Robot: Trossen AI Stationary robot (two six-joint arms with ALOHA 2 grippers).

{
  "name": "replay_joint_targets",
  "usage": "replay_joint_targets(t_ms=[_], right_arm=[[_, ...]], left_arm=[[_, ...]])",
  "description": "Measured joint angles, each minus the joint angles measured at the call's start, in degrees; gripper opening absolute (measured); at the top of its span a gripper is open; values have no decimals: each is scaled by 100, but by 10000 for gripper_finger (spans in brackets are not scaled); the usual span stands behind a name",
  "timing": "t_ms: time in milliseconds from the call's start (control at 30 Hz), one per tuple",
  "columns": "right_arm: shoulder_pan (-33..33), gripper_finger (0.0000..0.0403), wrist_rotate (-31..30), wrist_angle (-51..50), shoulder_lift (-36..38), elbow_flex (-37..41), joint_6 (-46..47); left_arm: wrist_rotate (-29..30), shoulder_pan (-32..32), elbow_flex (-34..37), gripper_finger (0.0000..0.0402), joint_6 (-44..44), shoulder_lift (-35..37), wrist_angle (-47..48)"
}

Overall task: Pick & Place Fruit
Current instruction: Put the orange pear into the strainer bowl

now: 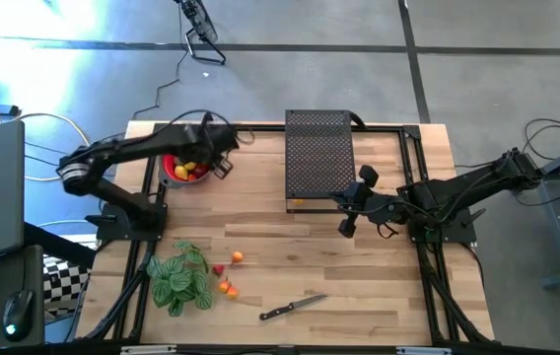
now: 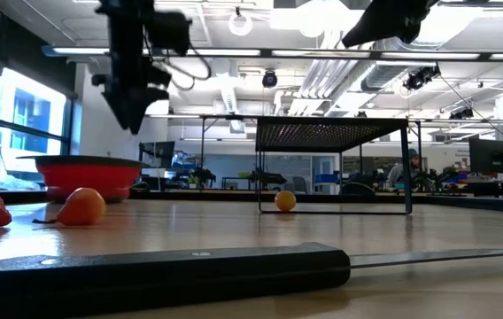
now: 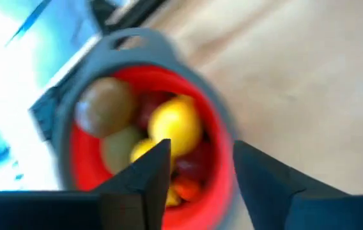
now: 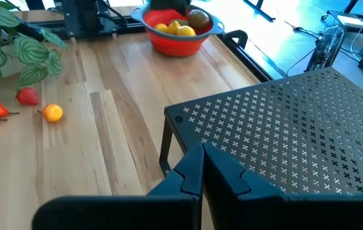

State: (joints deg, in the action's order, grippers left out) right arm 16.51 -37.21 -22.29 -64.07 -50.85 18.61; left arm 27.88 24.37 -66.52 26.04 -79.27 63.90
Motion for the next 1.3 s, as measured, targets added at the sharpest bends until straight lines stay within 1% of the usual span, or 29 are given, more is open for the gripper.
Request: replay_joint_targets(t_ms=[100,300,433,500,600,667,733,800,933,1033,1167,1300], right_arm=[[-2,3,113,-14,0,0,-1],[0,3,692,-26,0,0,-106],[51,3,988,-21,0,0,-443],[105,3,912,-23,39,0,-527],[161,3,761,-162,319,0,-540],[210,3,533,-150,633,80,-540],[297,3,272,-59,1029,330,-532],[397,3,111,273,1481,664,-496],[503,3,120,1230,2361,1483,-851],[498,3,262,1949,2882,2062,-1105],[498,3,323,2576,3312,2650,-1117],[498,3,263,2875,3421,3048,-1134]], left_arm=[[-129,-730,-2,138,431,281,86],[-102,-2291,-2,110,1335,557,2],[293,-3217,-2,104,1663,560,-245],[503,-3567,-2,104,1761,535,-430],[747,-3958,-2,104,1793,529,-611],[885,-4150,-2,104,1778,528,-801],[960,-4278,-2,104,1779,524,-903],[982,-4364,-2,104,1778,516,-1034],[980,-4438,-2,104,1778,512,-1066],[979,-4431,-2,104,1778,512,-1103],[978,-4429,-2,104,1779,512,-1365],[927,-4429,-2,104,1778,505,-1829]])
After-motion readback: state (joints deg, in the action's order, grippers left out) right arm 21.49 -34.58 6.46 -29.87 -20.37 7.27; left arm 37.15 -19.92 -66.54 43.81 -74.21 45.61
